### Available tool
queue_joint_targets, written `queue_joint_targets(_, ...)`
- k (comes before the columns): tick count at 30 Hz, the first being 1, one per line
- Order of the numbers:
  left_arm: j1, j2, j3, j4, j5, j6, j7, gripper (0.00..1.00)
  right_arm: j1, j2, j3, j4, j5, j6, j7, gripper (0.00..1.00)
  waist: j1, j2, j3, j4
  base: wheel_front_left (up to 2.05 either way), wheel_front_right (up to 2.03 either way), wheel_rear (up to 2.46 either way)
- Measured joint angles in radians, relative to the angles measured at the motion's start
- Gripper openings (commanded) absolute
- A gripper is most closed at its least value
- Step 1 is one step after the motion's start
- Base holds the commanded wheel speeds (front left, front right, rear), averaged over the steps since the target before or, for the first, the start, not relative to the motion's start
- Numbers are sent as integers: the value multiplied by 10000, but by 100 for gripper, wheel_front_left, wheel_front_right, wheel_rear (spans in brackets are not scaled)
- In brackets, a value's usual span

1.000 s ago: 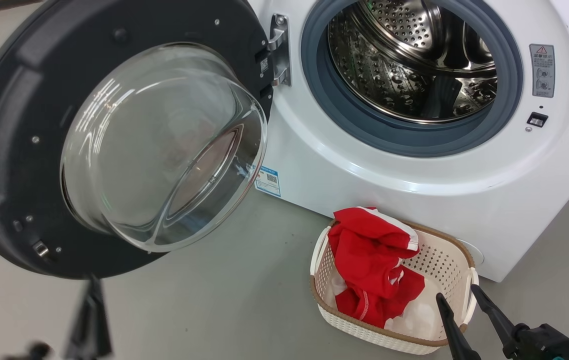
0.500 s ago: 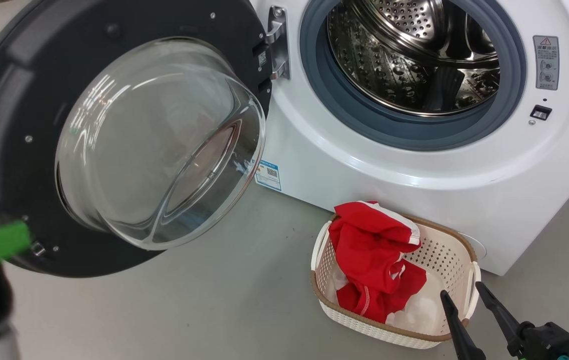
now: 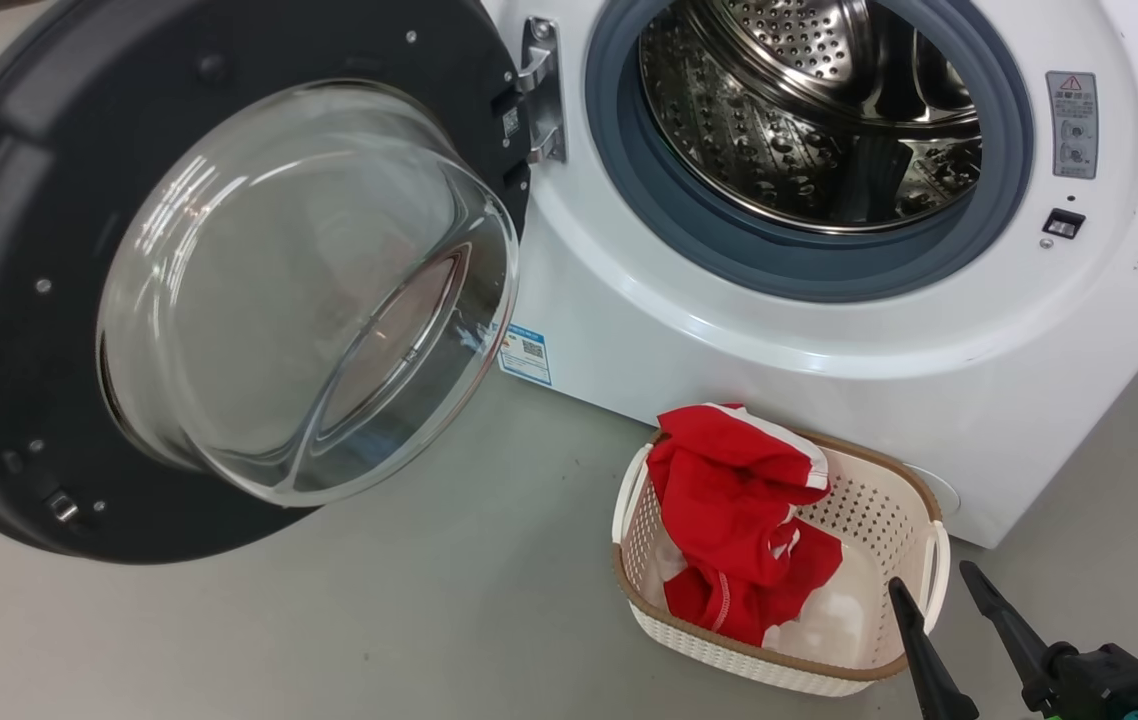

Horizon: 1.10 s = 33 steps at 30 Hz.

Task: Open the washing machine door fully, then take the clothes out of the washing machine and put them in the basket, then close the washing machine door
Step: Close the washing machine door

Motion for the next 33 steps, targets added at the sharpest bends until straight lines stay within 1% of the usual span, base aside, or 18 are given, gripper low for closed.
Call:
queue_joint_targets(3,-608,343,249,1632,-882,0,1007,0,2,-2,40,-23,0,0,0,100,-1,0,58,-89,0,0,0)
queue_joint_targets(5,-1021,493,504,2706,-1446,0,1939,0,2,-8,35,-25,0,0,0,100,0,0,112,-152,0,0,0)
queue_joint_targets(8,-1497,744,573,3963,-1870,15,3434,0,2,-19,8,-31,0,0,0,100,0,0,178,-249,0,0,0)
queue_joint_targets(9,-1610,803,604,4289,-1994,19,3856,0,2,-27,0,-38,0,0,0,100,0,0,198,-275,0,0,0)
queue_joint_targets(14,-1951,1223,508,5290,-2167,104,5225,0,3,-40,-29,-56,-2,0,0,100,0,0,270,-381,0,0,0)
queue_joint_targets(16,-2018,1287,422,5526,-2234,102,5846,0,3,-40,-35,-61,-2,0,0,100,0,0,293,-394,0,0,0)
queue_joint_targets(17,-2018,1287,422,5526,-2234,102,5846,0,3,-40,-35,-61,-2,0,0,100,0,0,293,-394,0,0,0)
queue_joint_targets(20,-2084,1279,174,5774,-2314,90,6788,0,3,-40,-56,-75,-4,0,0,100,0,0,317,-387,0,0,0)
queue_joint_targets(21,-2108,1275,-10,5827,-2395,81,7398,0,3,-38,-63,-79,-19,0,0,100,0,0,304,-375,0,0,0)
queue_joint_targets(22,-2108,1275,-10,5827,-2395,81,7398,0,3,-38,-63,-79,-19,0,0,100,0,0,304,-375,0,0,0)
queue_joint_targets(25,-2106,1308,-236,5816,-2454,15,8046,0,4,-35,-63,-82,-42,0,0,100,0,0,272,-354,0,0,0)
queue_joint_targets(29,-2058,1371,-512,5484,-2698,15,8901,0,8,-33,-65,-84,-42,0,0,100,0,0,227,-318,0,0,0)
queue_joint_targets(33,-1677,1455,-871,4585,-3164,15,9618,0,10,-25,-71,-82,-44,0,0,100,0,0,197,-287,0,0,0)
